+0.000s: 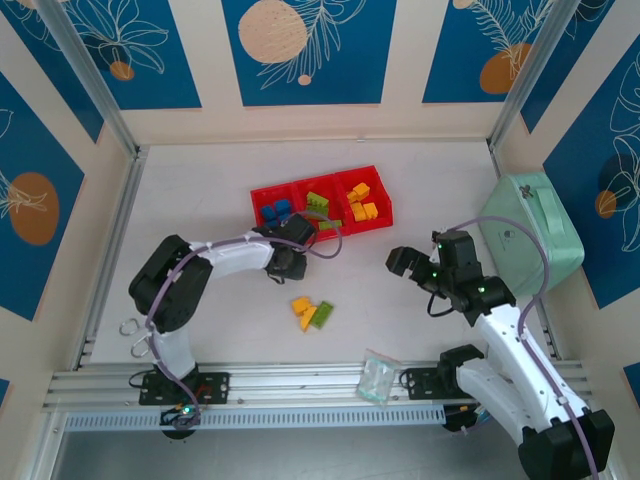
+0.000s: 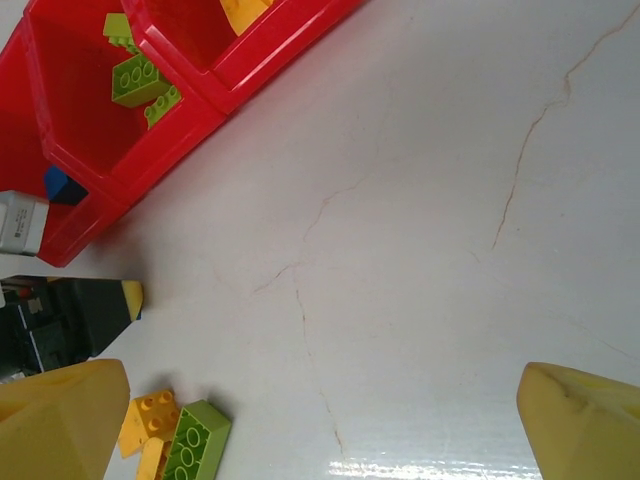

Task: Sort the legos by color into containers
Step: Pick up the lego from the center of the table, then place the lego in the container.

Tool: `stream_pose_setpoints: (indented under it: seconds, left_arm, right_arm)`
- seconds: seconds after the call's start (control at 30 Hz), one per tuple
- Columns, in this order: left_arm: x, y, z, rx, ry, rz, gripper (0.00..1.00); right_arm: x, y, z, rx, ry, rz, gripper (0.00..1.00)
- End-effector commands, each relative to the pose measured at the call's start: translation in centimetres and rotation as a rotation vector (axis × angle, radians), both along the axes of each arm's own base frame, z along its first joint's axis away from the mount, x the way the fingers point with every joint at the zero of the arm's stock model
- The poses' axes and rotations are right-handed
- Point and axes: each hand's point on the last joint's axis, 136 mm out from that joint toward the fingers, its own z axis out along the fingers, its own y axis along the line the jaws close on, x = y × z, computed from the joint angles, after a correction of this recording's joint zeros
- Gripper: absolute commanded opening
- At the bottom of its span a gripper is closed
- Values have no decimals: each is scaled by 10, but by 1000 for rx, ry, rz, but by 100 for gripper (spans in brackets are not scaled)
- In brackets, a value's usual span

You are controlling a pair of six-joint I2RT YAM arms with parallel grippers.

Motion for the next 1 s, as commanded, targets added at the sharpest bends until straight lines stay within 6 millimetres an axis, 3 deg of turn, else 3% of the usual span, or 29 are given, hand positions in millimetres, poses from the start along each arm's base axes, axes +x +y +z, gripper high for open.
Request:
stream_pose_setpoints:
  seconds: [0.0,0.1,0.27,0.4,0.5,0.67,0.8,0.97]
  left_arm:
    - [-9,8,-12,-3,22,40,30]
    - [-7,8,4,-33,-24,34,25]
    - [-1,19,48,-24,-129,39,23]
    - [13,31,89,-1,-261,44,23]
    - [29,41,107,15,-312,63,24]
    - [67,52,120,42,-316,103,28]
    - [100,53,114,25,-298,115,28]
    - [129,59,107,30,-270,158,27]
  right_arm:
    - [7,4,6,26,-23,4,100]
    - [8,6,5,26,-14,8,100]
    - [10,6,6,20,-30,16,100]
    - [11,4,7,-16,-41,43,99]
    - [11,1,7,-52,-53,59,99]
    - [9,1,7,-77,-64,88,99]
    - [2,-7,3,-158,-46,129,99]
    - [-7,-10,-4,-182,-23,148,99]
